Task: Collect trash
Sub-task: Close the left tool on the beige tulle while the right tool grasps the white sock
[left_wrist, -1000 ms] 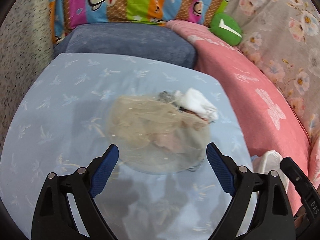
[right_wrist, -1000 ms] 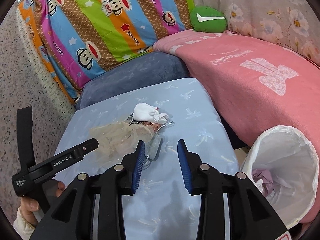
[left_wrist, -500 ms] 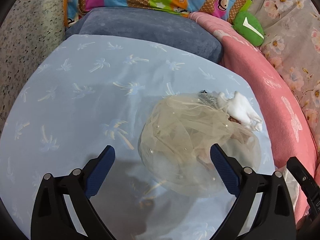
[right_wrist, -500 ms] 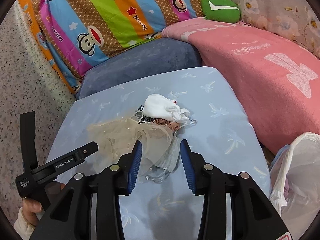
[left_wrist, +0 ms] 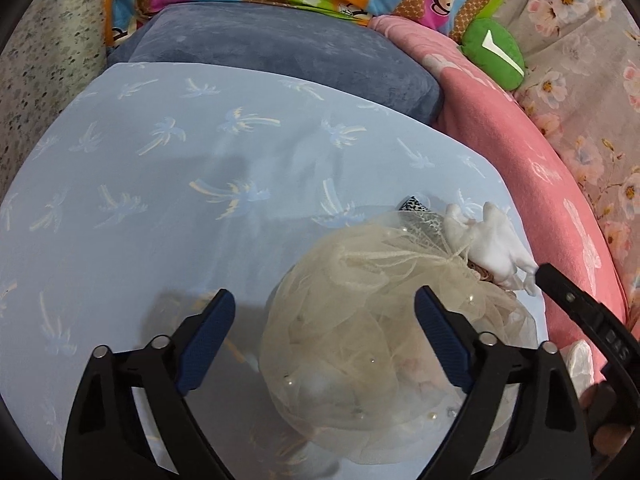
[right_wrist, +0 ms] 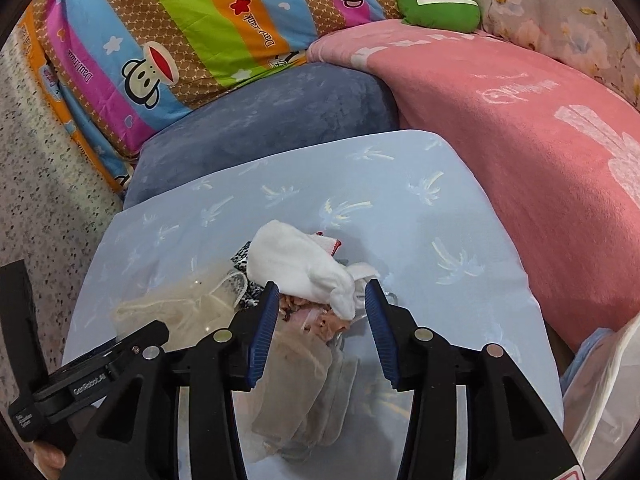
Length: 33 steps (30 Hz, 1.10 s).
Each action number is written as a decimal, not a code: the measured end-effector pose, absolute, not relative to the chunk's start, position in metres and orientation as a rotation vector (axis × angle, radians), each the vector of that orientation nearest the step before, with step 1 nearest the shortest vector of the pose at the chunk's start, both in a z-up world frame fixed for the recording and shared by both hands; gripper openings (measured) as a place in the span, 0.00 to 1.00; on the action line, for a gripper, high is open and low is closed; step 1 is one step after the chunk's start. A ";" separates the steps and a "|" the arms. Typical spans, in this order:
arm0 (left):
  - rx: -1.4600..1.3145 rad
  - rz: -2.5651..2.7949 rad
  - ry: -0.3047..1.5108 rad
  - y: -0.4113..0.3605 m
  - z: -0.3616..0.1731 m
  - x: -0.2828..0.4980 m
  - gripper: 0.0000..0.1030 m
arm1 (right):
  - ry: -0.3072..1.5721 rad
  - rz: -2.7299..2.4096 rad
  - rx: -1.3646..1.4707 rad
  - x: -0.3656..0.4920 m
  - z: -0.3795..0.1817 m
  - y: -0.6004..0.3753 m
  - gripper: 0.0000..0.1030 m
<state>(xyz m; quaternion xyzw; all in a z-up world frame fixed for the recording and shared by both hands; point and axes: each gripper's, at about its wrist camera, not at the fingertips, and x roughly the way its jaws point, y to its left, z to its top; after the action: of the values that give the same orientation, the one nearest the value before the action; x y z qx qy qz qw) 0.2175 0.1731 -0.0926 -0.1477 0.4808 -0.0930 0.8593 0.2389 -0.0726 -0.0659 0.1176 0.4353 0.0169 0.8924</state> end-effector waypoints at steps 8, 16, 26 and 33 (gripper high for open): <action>-0.297 -0.268 1.019 0.167 -0.094 0.222 0.18 | 0.958 0.059 0.274 0.258 -0.088 -0.071 0.15; -0.248 -0.283 0.950 0.158 -0.065 0.210 0.06 | 0.931 0.088 0.300 0.238 -0.075 -0.070 0.07; -0.217 -0.334 0.851 0.137 -0.014 0.182 0.06 | 0.834 0.110 0.291 0.178 -0.017 -0.074 0.07; -0.180 -0.392 0.787 0.112 0.017 0.150 0.06 | 0.782 0.116 0.304 0.119 0.015 -0.085 0.07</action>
<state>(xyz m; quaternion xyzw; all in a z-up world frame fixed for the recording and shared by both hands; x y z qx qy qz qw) 0.1498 0.1121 0.0168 -0.0872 0.3804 -0.1897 0.9009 0.1193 -0.0853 0.0155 0.1477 0.3796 0.0562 0.9115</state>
